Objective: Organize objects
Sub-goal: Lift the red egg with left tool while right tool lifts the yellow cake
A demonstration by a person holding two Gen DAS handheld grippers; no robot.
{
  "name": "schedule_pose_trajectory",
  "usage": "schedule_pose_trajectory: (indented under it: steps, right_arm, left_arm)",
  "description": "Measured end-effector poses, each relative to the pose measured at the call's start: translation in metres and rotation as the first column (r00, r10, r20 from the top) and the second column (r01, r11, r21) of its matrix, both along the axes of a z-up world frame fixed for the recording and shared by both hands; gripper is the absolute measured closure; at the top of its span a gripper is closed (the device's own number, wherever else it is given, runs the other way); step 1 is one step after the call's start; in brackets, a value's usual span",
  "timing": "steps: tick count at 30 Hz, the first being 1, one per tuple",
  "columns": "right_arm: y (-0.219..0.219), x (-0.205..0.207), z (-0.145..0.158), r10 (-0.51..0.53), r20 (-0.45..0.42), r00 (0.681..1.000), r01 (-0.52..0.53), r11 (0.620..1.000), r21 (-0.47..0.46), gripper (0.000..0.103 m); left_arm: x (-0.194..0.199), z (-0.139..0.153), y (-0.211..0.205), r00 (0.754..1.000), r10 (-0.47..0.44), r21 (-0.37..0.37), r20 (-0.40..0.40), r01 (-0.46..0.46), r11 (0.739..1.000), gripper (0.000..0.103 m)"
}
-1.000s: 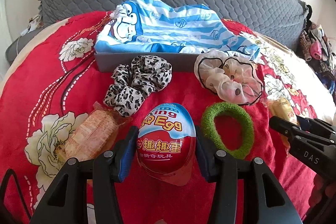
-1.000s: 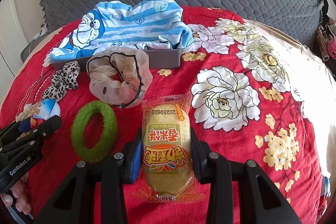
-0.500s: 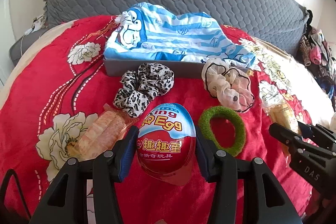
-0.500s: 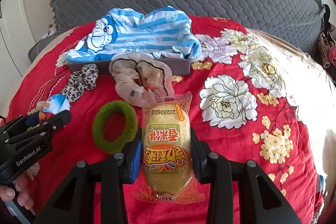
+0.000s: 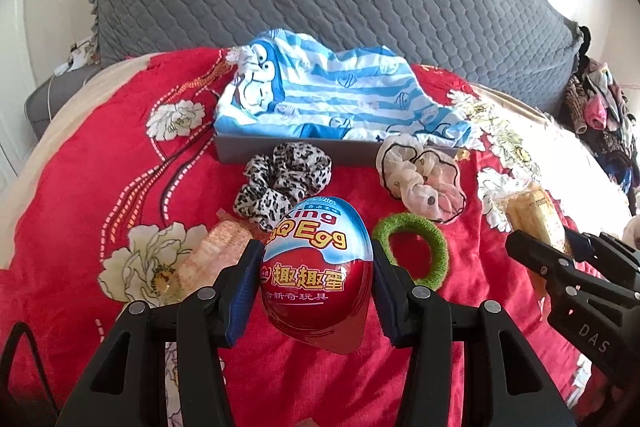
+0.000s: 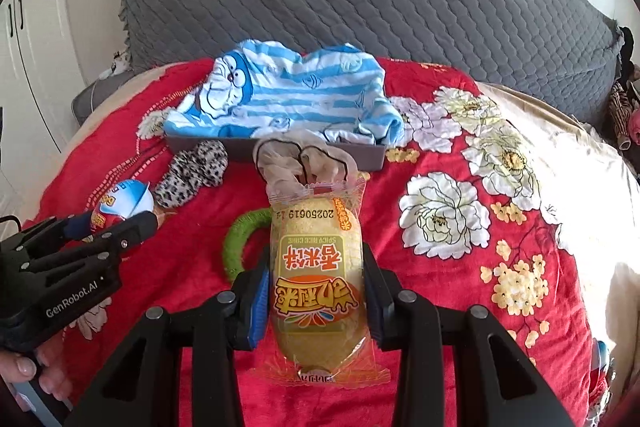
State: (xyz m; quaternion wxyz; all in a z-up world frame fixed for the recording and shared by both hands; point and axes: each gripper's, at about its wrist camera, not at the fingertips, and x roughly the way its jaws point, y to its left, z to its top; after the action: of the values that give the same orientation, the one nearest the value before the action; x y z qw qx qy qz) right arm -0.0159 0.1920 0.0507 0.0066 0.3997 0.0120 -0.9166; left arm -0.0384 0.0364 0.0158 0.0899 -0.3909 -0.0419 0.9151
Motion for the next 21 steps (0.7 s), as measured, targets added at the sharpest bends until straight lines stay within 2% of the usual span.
schedule_pose_trajectory:
  steps: [21]
  right_arm:
    - [-0.002, 0.019, 0.055, 0.003, -0.109, 0.994, -0.004, 1.000, -0.012, 0.064]
  left_arm:
    - [0.016, 0.053, 0.006, 0.997, 0.015, 0.017, -0.077, -0.013, 1.000, 0.050]
